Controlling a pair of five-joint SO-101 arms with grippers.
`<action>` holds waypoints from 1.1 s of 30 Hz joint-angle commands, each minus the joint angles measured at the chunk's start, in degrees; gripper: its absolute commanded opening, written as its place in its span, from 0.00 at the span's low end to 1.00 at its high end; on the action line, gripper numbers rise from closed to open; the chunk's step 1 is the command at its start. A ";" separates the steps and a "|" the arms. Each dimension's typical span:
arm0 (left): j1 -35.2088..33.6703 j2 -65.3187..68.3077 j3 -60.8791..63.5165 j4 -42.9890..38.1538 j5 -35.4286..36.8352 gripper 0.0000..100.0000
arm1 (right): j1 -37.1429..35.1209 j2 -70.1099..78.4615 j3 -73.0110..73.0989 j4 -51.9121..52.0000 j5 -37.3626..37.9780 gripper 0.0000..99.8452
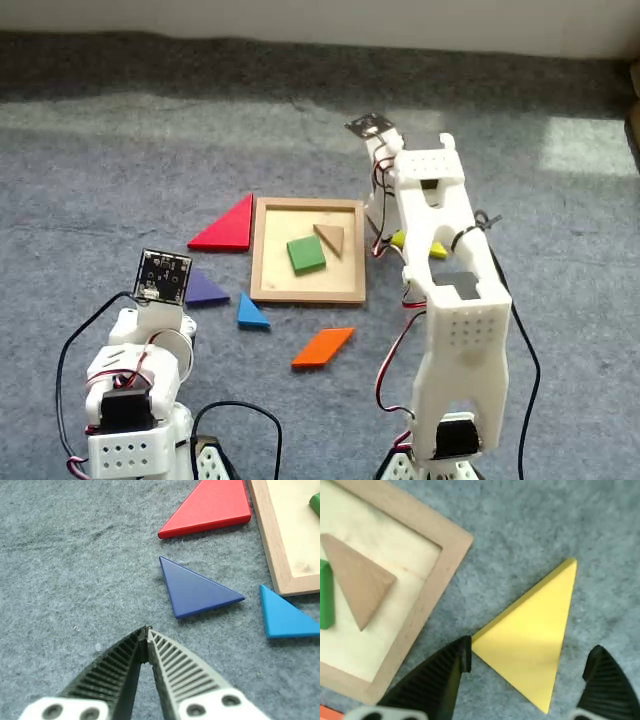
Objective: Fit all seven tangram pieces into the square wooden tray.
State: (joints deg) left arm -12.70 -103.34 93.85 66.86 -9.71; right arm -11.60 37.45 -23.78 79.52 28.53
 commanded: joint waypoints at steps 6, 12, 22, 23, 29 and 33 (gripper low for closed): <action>0.48 -0.40 -0.31 -1.05 -0.62 0.01 | 0.40 2.77 -0.57 -0.84 -0.70 0.35; 0.48 -0.40 -0.31 -1.05 -0.62 0.01 | 0.40 3.12 -0.57 2.33 -0.70 0.35; 0.48 -0.40 -0.31 -1.05 -0.62 0.01 | 0.57 2.68 -0.57 2.68 -0.70 0.26; 0.48 -0.40 -0.31 -1.05 -0.62 0.01 | 0.66 2.51 -0.66 3.47 -0.70 0.26; 0.48 -0.40 -0.31 -1.05 -0.62 0.01 | 0.48 -4.62 -0.57 7.52 -0.70 0.26; 0.48 -0.40 -0.31 -1.14 -0.62 0.01 | -0.75 -10.33 -0.31 10.86 -0.70 0.26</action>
State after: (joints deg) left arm -12.70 -103.34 93.85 66.86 -9.71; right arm -11.25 34.37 -23.87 87.96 28.44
